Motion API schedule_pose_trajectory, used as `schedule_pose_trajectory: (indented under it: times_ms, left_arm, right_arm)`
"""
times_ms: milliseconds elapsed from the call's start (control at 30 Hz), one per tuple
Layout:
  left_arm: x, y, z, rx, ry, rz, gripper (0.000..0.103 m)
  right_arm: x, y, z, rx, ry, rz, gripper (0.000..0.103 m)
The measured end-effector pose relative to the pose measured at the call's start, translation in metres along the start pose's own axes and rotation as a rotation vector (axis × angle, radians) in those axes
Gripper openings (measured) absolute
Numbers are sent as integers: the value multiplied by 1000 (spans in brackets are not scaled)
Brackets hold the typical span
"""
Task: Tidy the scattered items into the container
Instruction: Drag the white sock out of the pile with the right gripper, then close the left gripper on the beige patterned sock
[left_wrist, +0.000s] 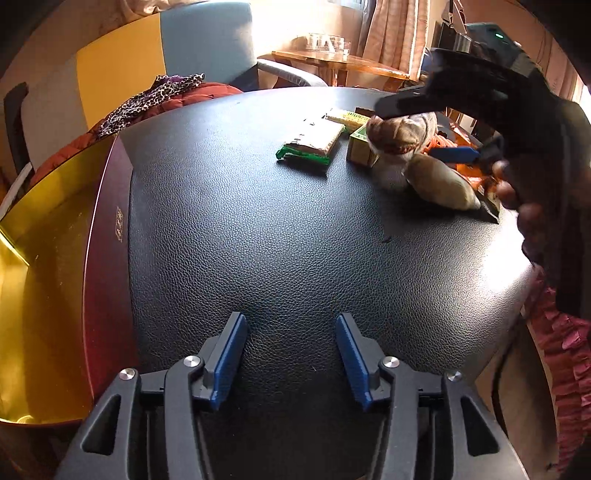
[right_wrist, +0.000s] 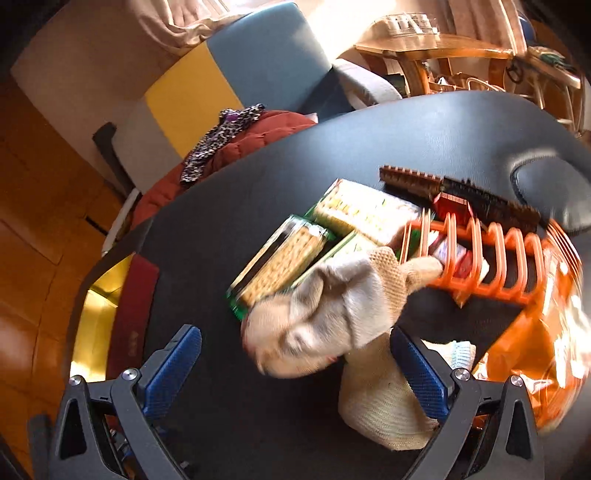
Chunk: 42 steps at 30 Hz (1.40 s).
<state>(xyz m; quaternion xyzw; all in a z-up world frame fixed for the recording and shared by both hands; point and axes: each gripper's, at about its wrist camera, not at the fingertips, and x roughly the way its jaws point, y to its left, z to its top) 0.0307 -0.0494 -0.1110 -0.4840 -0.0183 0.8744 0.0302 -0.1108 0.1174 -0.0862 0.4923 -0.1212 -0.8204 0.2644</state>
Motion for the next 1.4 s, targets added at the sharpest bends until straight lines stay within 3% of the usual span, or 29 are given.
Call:
schedule_pose_trajectory:
  times_ms: [267, 333, 567, 633, 800, 967, 1100, 1200, 1267, 1400]
  left_arm:
    - [-1, 2, -8, -12, -13, -18, 60]
    - [0, -1, -9, 4, -12, -10, 65]
    - [-5, -9, -3, 57, -6, 51, 65]
    - [-9, -11, 7, 82, -31, 61, 64]
    - [-15, -24, 55, 137, -84, 5, 64]
    - [2, -53, 94, 237, -80, 1, 64]
    - [23, -75, 106, 289, -55, 11, 63]
    - [37, -86, 108, 316, -30, 9, 61]
    - [47, -90, 110, 324, -8, 8, 53]
    - [59, -90, 109, 304, 17, -1, 47]
  right_arm:
    - [-29, -1, -40, 46, -34, 48, 103]
    - [-38, -2, -48, 59, -46, 50, 103]
    - [-71, -15, -77, 107, -105, 37, 103]
    - [-79, -17, -82, 109, -122, 35, 103]
    - [-94, -18, -90, 100, -151, 50, 103]
    - [-92, -22, -95, 87, -146, 24, 103]
    - [-85, -28, -97, 94, -133, -11, 103]
    - [-83, -33, -96, 100, -131, -32, 103]
    - [-82, -36, -96, 109, -130, -41, 103]
    - [-79, -41, -96, 111, -121, -57, 103]
